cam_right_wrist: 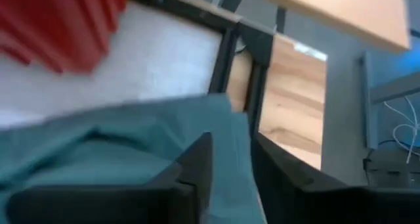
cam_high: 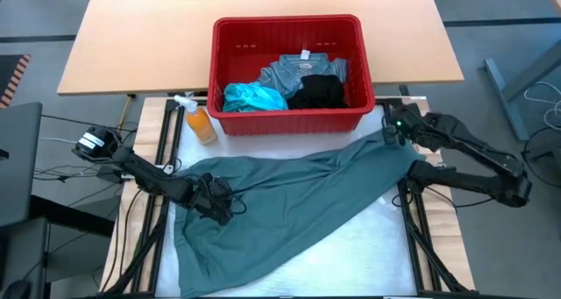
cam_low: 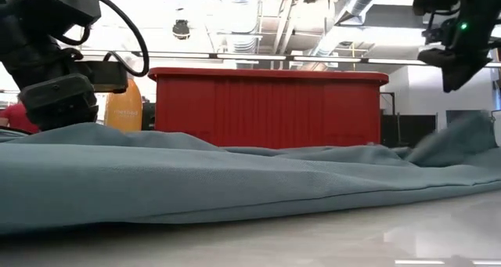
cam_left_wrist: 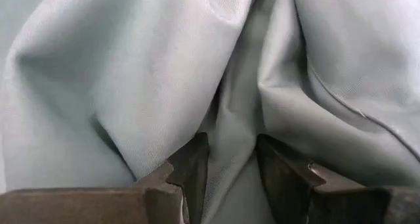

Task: Fold Laundry from Bin
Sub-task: Fold the gray pants

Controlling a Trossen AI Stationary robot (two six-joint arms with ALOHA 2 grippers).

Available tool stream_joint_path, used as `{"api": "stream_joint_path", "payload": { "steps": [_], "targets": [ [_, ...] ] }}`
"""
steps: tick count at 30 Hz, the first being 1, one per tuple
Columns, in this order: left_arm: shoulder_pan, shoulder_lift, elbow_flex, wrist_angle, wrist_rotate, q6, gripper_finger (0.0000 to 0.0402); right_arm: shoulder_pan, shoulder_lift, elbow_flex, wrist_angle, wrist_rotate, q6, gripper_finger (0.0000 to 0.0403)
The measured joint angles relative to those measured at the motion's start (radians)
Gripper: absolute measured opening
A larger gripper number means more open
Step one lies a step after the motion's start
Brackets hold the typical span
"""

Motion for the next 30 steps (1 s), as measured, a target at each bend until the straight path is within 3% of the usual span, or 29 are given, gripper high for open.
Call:
{"api": "stream_joint_path", "payload": {
  "steps": [8,15,22,30],
  "targets": [
    [-0.003,0.0,0.0,0.001,0.004,-0.02,0.0125,0.0,0.021,-0.004,0.05,-0.046,-0.007,0.0205],
    [-0.003,0.0,0.0,0.002,-0.012,-0.01,0.0125,-0.032,0.096,-0.059,0.156,-0.104,-0.018,0.0198],
    [-0.01,0.0,0.001,0.002,-0.014,0.0,0.0125,0.043,0.296,-0.087,0.269,-0.283,-0.151,0.0185],
    [-0.011,0.0,0.001,0.002,-0.023,0.012,0.0125,0.062,0.511,-0.085,0.275,-0.282,-0.16,0.0187]
  ]
}}
